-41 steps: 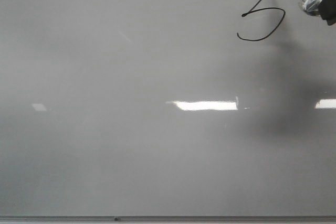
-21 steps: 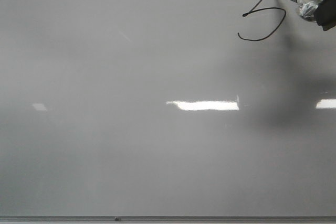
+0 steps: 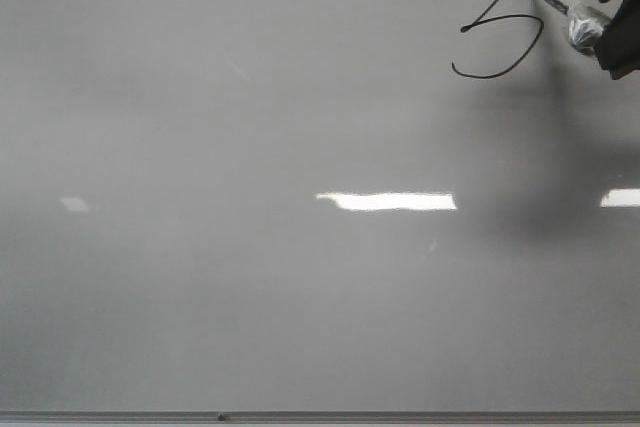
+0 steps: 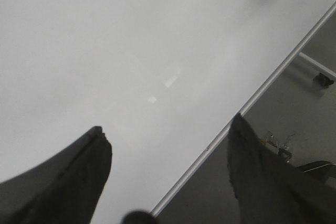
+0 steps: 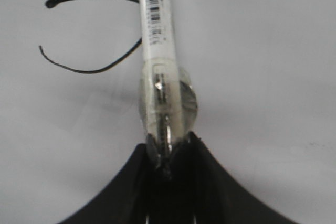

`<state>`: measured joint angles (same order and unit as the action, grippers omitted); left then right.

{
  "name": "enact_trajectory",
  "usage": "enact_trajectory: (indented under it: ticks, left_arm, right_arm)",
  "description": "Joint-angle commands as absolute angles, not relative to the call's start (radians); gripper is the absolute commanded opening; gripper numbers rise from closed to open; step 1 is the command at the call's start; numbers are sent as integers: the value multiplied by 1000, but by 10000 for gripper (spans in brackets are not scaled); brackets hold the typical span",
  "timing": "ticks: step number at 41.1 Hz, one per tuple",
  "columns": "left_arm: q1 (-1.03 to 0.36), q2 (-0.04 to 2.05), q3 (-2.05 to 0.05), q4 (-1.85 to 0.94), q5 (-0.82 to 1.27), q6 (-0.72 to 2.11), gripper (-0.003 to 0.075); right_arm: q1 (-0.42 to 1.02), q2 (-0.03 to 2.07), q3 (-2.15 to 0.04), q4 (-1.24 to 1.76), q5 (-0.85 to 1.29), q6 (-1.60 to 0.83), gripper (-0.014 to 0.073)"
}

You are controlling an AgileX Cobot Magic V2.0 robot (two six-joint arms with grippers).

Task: Write number 5 on whiteboard

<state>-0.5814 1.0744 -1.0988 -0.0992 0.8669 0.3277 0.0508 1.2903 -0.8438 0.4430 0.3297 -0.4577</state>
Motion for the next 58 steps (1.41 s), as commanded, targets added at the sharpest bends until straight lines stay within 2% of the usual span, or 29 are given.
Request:
enact_trajectory:
  ticks: [1,8,18,26,31,36,43,52,58]
  left_arm:
    - [-581,1057,-1127,-114,812,317,462]
    - [-583,1057,-1127,-114,812,317,462]
    - [-583,1057,-1127,-114,812,317,462]
    - [-583,1074,-1127,-157,809,389,462]
    - [-596,1114,-1127,-329,844,618,462]
    - [-650,1149,-1135,-415,861,748,463]
    - [-764,1211,-1176,-423,899,825,463]
    - [-925,1302,-1236,-423,918,852,463]
    - [-985,1353,-1275,-423,913,852,463]
  right_arm:
    - [9,1265,-876,446,287,-463,-61]
    - [-26,1263,-876,446,300,-463,-61]
    - [38,1171,-883,447,366,-463,-61]
    - [153,1019,-883,447,561,-501,-61]
    - [274,962,-883,447,739,-659,-61]
    - [377,954,-883,447,896,-846,-61]
    - [490,955,-882,456,972,-897,-61]
    - [510,955,-882,458,972,-897,-61]
    - [510,955,-882,458,972,-897,-61]
